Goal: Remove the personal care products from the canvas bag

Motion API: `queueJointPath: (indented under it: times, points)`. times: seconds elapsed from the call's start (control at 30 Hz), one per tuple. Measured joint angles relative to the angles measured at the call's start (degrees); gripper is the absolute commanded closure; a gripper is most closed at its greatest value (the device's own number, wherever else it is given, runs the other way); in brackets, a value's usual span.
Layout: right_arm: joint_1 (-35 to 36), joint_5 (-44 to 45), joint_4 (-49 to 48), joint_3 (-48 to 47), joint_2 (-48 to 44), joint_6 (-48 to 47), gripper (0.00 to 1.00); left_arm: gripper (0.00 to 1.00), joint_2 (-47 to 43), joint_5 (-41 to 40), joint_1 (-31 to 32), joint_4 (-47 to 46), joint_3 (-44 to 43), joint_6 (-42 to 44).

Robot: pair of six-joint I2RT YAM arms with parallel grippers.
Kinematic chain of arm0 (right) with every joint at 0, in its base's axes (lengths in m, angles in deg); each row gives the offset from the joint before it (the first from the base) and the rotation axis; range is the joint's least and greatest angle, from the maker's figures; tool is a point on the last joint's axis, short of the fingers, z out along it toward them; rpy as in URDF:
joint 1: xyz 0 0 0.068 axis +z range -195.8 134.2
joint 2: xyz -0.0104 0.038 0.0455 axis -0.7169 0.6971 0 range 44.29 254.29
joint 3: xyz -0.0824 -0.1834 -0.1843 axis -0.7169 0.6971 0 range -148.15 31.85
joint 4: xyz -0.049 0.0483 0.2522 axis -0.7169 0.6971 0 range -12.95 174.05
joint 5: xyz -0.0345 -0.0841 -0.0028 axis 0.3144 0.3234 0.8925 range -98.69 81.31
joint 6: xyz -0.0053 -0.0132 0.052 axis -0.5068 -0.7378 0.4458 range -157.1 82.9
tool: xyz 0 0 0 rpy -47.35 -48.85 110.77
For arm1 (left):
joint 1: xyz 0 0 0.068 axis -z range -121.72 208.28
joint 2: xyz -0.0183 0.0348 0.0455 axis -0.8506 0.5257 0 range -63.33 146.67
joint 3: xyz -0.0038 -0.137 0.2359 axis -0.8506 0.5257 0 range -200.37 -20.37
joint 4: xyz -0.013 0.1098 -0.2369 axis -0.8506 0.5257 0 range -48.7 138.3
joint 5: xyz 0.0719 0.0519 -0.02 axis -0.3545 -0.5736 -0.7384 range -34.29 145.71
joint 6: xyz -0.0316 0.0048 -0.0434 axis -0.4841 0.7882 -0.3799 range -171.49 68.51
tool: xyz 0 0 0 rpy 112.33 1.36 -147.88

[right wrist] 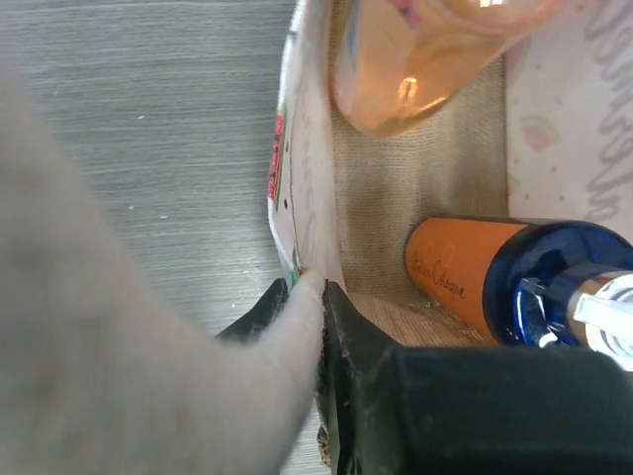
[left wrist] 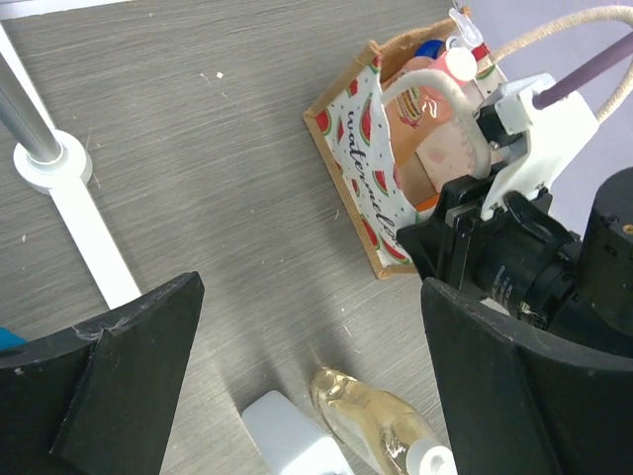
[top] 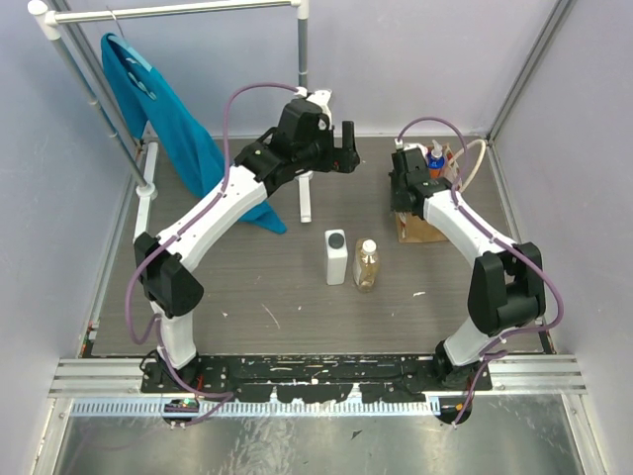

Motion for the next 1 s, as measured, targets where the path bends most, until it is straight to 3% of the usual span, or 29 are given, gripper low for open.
queueJointPath:
  times: [0.17, 0.27, 0.4, 0.53, 0.77, 0.87, 0.93, 1.0]
  points:
    - [3.04, -1.44, -0.22, 0.22, -0.50, -0.09, 0.79, 0.01, -0.17, 0.72, -0.57, -0.22, 0.31, -0.42]
    - [6.10, -2.38, 0.35, 0.57, -1.64, -0.09, 0.73, 0.02, -0.13, 2.21, -0.57, -0.57, 0.31, -0.87]
    - [9.27, -4.68, 1.49, 0.72, -4.37, 0.22, 0.32, 0.02, 0.07, 4.85, -0.55, -2.05, 0.31, -1.99]
    - [9.90, -4.22, 3.45, 1.66, -10.10, 0.85, 0.14, 0.02, 0.04, 8.57, -0.42, -5.57, 0.28, -3.63]
    - [9.92, 0.57, 6.43, 2.34, -27.32, 0.33, 0.11, 0.01, 4.74, 12.98, -0.42, -7.58, -2.08, -5.97]
    - [9.01, 3.06, 8.00, 0.68, -30.58, 0.13, 0.13, 0.02, 9.09, 14.25, -0.39, -6.49, -5.33, -6.67]
    - [7.52, 3.74, 8.33, -0.33, -30.47, 0.09, 0.14, 0.13, 11.65, 14.47, -0.35, -4.76, -7.45, -6.82]
    - [5.86, 3.67, 8.46, -0.98, -29.16, 0.00, 0.15, 0.34, 13.77, 14.53, -0.31, -2.12, -9.44, -7.04]
